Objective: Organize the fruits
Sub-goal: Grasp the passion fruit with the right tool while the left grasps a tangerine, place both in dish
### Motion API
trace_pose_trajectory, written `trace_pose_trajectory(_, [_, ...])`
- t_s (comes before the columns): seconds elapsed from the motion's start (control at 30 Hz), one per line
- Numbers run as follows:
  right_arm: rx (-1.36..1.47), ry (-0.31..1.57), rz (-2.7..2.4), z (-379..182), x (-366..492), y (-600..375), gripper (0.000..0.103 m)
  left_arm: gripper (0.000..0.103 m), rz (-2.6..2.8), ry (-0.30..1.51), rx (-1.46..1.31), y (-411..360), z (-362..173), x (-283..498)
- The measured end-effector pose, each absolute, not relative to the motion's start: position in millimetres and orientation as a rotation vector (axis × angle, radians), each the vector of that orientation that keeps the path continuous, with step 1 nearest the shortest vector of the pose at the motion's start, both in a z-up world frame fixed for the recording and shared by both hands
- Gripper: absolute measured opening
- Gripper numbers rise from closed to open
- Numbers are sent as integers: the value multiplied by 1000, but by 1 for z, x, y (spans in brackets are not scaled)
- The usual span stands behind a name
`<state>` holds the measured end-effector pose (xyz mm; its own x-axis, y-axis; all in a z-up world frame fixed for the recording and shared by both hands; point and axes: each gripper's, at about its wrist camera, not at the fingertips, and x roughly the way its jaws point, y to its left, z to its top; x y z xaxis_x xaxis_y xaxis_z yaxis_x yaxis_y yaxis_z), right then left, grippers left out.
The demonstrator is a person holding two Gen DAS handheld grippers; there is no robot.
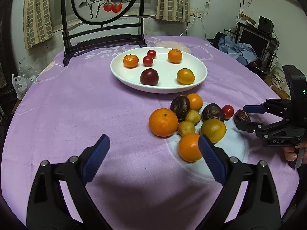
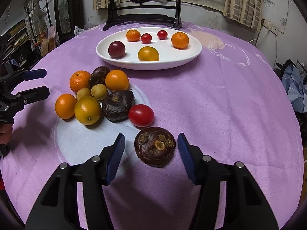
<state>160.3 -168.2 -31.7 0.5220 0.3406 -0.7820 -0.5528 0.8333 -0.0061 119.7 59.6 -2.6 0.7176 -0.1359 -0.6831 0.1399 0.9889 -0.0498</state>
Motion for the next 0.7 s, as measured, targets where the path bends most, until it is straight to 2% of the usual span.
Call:
trace_pose_trajectory(0.17, [-294, 885, 530, -37, 161, -166, 51, 95, -161, 755, 11, 58, -2, 118])
trace_pose_trajectory(0.23, [-302, 877, 525, -38, 161, -166, 44, 95, -168, 755, 17, 57, -3, 118])
trace_pose_trajectory(0.63, [-127, 885, 506, -28, 171, -191, 43, 94, -312, 779, 126, 24, -12, 108])
trace_pose_trajectory(0.7, [-118, 888, 496, -28, 172, -193, 43, 89, -329, 780, 140, 19, -13, 109])
